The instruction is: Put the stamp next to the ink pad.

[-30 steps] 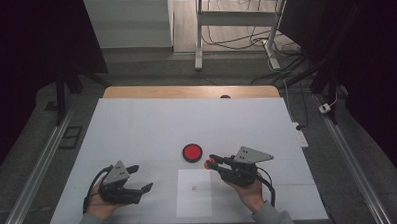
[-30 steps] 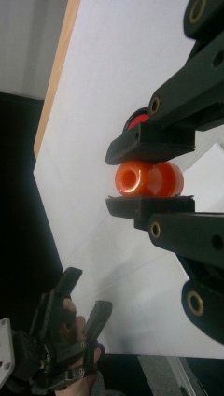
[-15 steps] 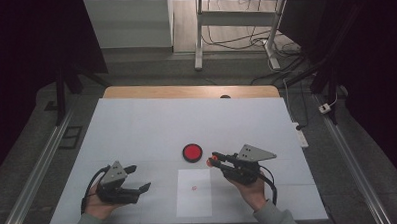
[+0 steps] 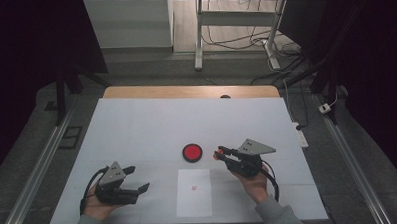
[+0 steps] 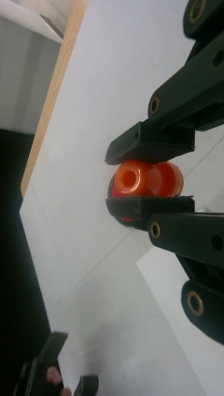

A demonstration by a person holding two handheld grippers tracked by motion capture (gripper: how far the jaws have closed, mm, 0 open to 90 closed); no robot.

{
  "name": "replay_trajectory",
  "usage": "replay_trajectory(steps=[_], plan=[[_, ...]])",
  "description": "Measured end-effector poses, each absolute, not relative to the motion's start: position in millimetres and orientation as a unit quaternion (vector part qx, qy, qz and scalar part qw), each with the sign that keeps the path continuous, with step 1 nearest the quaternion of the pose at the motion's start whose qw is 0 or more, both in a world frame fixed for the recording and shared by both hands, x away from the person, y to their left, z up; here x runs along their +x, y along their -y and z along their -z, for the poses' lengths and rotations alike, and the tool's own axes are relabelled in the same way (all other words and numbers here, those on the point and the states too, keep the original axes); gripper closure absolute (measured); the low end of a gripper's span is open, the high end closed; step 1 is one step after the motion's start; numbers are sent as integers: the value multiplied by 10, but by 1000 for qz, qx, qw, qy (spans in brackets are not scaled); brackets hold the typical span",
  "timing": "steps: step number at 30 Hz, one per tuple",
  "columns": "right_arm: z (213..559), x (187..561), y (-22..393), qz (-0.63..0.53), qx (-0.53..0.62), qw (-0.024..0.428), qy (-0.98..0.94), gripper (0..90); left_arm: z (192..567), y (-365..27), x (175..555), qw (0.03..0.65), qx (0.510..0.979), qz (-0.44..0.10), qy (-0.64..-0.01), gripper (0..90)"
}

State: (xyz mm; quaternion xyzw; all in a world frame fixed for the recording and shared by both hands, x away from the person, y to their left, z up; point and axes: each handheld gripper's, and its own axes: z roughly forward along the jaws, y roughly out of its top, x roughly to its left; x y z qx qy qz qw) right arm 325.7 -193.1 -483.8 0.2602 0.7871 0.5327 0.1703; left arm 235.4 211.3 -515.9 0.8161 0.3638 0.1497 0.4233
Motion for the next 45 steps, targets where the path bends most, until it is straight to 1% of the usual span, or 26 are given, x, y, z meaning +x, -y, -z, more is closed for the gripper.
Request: replay_trajectory(steps=[6, 12, 21, 32, 45], plan=[[4913, 3434, 1877, -519, 283, 165, -789, 721, 5158, -2115, 2357, 424, 815, -150, -364, 203], [4964, 3613, 1826, -512, 297, 172, -788, 721, 5163, -2119, 2372, 421, 816, -150, -366, 203], [5098, 3784, 1799, -496, 312, 171, -792, 721, 5162, -2123, 2379, 419, 817, -149, -368, 203], [5168, 3903, 1717, -492, 315, 164, -794, 720, 5163, -2110, 2384, 417, 817, -149, -370, 203], [5271, 3946, 1630, -457, 310, 168, -816, 717, 5174, -2104, 2388, 411, 820, -145, -370, 204]])
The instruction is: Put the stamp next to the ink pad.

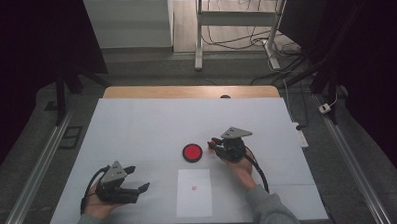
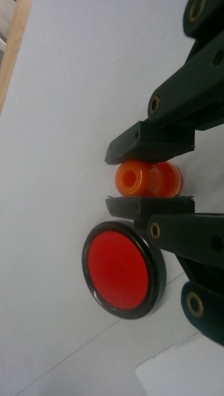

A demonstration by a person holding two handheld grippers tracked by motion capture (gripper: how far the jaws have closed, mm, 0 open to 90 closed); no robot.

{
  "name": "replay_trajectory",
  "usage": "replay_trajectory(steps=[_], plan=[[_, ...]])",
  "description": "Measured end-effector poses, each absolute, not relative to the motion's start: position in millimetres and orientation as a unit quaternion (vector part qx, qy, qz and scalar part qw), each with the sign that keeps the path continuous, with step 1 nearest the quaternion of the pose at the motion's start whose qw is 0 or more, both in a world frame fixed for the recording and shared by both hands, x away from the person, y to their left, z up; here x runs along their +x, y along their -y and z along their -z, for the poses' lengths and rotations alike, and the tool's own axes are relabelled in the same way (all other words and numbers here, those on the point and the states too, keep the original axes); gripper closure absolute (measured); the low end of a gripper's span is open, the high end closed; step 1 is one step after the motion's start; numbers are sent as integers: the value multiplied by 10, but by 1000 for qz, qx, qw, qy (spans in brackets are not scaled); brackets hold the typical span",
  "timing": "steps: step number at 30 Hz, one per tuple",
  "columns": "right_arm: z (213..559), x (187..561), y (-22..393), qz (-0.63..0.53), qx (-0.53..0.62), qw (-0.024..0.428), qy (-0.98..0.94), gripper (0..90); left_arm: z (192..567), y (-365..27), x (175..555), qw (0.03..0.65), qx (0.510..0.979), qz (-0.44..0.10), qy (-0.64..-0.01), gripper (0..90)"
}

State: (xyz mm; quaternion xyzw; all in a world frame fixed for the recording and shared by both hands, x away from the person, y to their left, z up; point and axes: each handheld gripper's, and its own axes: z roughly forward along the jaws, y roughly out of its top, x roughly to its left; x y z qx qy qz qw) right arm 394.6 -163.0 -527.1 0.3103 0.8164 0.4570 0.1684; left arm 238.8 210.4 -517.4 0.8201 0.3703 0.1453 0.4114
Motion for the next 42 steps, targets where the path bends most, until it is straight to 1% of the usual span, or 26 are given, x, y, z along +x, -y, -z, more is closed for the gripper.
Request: replay_trajectory(steps=[8, 11, 13, 18, 23, 33, 42], plan=[[5301, 3960, 1629, -446, 313, 170, -821, 709, 5178, -2104, 2392, 409, 821, -145, -370, 203], [5315, 3967, 1624, -444, 315, 168, -822, 678, 5179, -2103, 2392, 409, 822, -145, -370, 204], [5315, 3966, 1623, -443, 316, 169, -822, 673, 5180, -2102, 2393, 409, 822, -144, -370, 203], [5289, 3957, 1639, -452, 319, 168, -816, 549, 5183, -2091, 2396, 406, 823, -144, -370, 202], [5187, 3915, 1693, -471, 317, 172, -805, 484, 5181, -2111, 2392, 407, 821, -145, -374, 201], [5058, 3707, 1896, -467, 283, 163, -822, 439, 5208, -2177, 2415, 405, 817, -147, -384, 202], [5050, 3384, 2326, -464, 292, 170, -819, 434, 5222, -2201, 2431, 402, 817, -144, -388, 202]])
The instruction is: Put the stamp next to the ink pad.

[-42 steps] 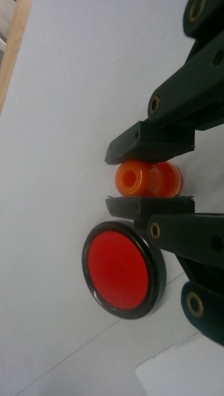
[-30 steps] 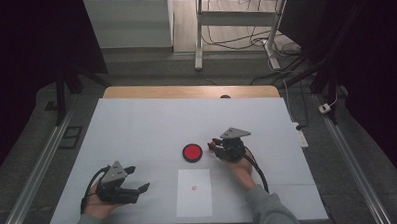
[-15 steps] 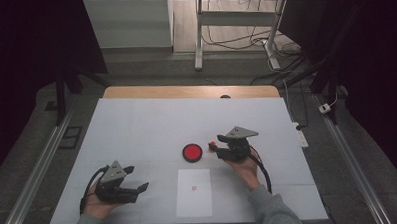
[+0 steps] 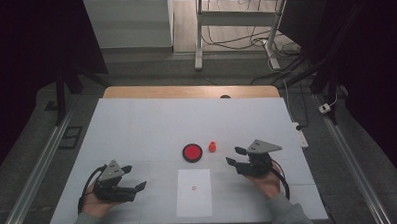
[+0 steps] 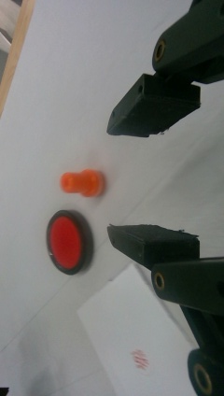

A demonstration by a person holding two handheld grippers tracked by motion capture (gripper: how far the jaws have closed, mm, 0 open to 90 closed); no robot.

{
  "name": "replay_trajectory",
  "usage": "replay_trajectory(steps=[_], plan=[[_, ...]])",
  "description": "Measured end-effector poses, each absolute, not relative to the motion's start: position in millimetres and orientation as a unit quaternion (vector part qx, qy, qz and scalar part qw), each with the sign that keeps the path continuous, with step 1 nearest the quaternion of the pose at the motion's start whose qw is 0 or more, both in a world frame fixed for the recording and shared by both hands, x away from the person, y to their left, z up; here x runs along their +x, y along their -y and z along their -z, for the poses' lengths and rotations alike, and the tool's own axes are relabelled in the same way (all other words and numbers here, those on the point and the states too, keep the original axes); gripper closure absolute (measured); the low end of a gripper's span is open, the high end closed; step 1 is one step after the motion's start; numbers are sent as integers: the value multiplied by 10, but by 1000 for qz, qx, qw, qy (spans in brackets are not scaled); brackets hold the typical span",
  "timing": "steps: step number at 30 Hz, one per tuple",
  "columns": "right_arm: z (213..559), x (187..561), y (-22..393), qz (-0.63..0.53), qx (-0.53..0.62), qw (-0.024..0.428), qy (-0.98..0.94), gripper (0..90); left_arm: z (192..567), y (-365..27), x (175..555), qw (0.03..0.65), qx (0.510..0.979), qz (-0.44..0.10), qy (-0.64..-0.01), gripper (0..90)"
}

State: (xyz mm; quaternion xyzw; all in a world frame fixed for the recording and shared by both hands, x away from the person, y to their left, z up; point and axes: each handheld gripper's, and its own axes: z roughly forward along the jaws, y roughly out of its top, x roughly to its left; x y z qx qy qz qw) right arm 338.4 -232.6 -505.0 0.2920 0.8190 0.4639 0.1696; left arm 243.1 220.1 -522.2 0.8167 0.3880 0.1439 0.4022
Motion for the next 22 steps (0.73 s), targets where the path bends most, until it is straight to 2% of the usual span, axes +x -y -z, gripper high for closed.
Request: replay_trajectory(steps=[11, 22], plan=[[5069, 2971, 2885, -460, 308, 186, -812, 437, 5230, -2186, 2439, 398, 818, -143, -390, 202], [5103, 2914, 3020, -453, 312, 190, -813, 434, 5233, -2185, 2446, 396, 819, -142, -391, 202]])
